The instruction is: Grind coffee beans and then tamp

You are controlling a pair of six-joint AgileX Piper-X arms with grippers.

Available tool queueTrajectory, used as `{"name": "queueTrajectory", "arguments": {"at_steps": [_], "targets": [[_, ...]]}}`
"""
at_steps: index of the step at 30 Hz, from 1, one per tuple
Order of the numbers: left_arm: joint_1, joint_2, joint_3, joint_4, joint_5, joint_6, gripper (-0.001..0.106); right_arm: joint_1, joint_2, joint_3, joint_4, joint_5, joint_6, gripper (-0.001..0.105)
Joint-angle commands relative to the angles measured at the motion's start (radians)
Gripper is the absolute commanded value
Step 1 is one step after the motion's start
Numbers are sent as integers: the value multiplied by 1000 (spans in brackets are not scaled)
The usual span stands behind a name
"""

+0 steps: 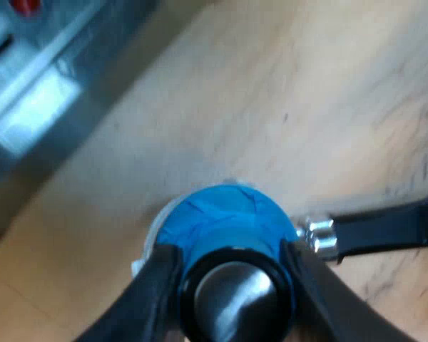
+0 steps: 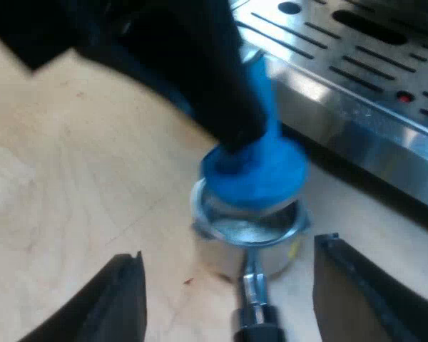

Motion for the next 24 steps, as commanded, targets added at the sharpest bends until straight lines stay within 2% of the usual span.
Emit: {"name": "queueTrajectory", "arguments": {"at_steps": [1, 6, 7, 8, 16, 22, 24], "targets": [[-4, -36, -40, 23, -11, -1, 0, 0, 1, -3, -16, -49, -8, 54], [-4, -71, -71, 81, -11, -1, 0, 0, 1, -3, -54, -22, -18, 54], [-4, -79, -73, 87, -11, -1, 0, 0, 1, -3, -80, 4, -41, 54], [-4, -114, -81, 127, -11, -1, 0, 0, 1, -3, -95, 4, -58, 54], [2, -197, -80, 187, -15, -1, 0, 0, 1, -3, -146, 5, -79, 54], [59, -206, -80, 195, -18, -1, 0, 3, 1, -3, -170, 5, -79, 54], [116, -206, -80, 228, -18, 1, 0, 10, 1, -3, -170, 3, -79, 54]]}}
